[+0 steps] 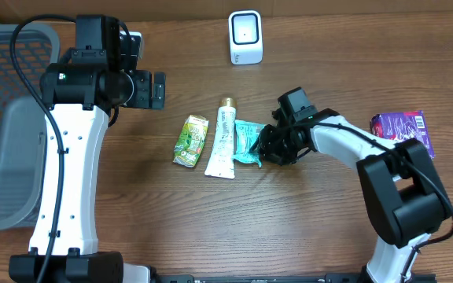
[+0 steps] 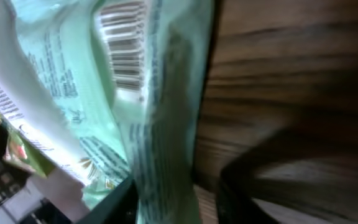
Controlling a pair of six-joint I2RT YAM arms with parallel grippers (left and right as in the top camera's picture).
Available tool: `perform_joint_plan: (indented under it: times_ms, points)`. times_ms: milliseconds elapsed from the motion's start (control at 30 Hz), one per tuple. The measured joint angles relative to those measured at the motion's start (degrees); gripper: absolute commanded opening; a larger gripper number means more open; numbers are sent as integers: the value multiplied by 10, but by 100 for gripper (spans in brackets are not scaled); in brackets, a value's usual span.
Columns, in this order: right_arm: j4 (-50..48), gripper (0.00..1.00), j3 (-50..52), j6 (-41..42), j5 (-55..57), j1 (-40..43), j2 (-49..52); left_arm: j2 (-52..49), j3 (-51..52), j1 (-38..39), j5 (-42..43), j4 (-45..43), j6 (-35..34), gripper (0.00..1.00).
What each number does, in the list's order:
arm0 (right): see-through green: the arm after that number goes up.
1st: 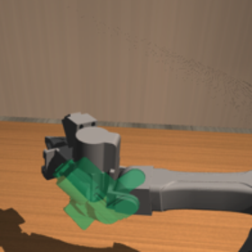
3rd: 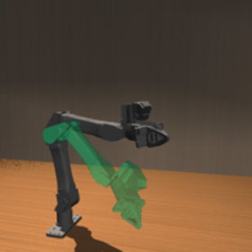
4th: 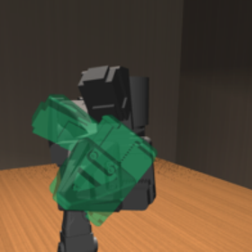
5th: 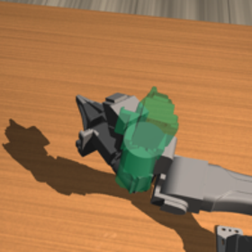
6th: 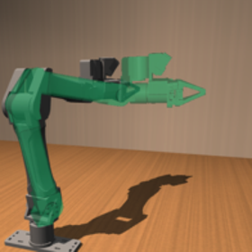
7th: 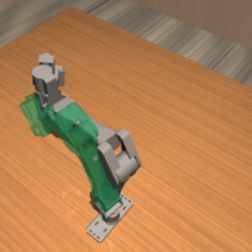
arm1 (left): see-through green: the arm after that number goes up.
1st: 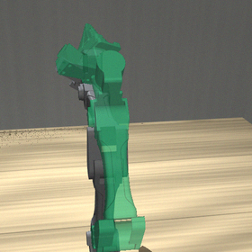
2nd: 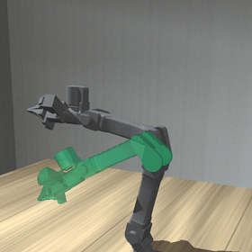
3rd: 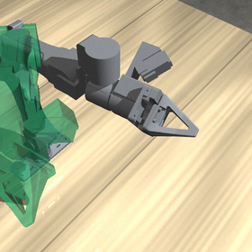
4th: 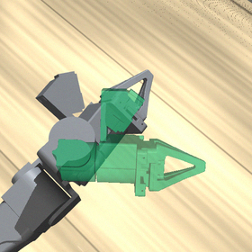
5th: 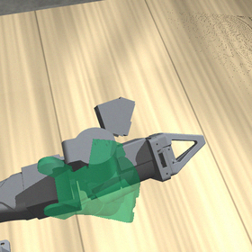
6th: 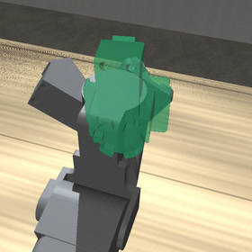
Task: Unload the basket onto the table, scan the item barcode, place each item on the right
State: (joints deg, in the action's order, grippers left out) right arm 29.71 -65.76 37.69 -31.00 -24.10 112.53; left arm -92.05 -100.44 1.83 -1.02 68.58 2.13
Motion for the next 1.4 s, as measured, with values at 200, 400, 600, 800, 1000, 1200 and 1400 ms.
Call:
perform_joint_plan:
  times_ms: [200, 400, 600, 800, 1000, 1200, 1400]
  points:
    - [1, 4, -2, 22, -18, 1, 0, 0, 0, 0, 0, 0, 0, 100]
    - [37, 4, -17, -20, -15, 6, 0, 0, 0, 0, 0, 0, 0, 100]
    - [152, 4, -90, -198, 59, 19, 0, 0, 0, 0, 0, 0, 0, 100]
    - [160, 4, -116, -390, 190, 19, 0, 0, 0, 0, 0, 0, 0, 100]
    - [132, 75, -116, -533, 287, 19, 0, 0, 0, 0, 0, 0, 0, 100]
    - [135, 95, -161, -491, 400, 20, 0, 0, 0, 0, 0, 0, 0, 100]
    - [230, 100, -283, -290, 359, 35, -6, 0, 0, 0, 0, 0, 0, 100]
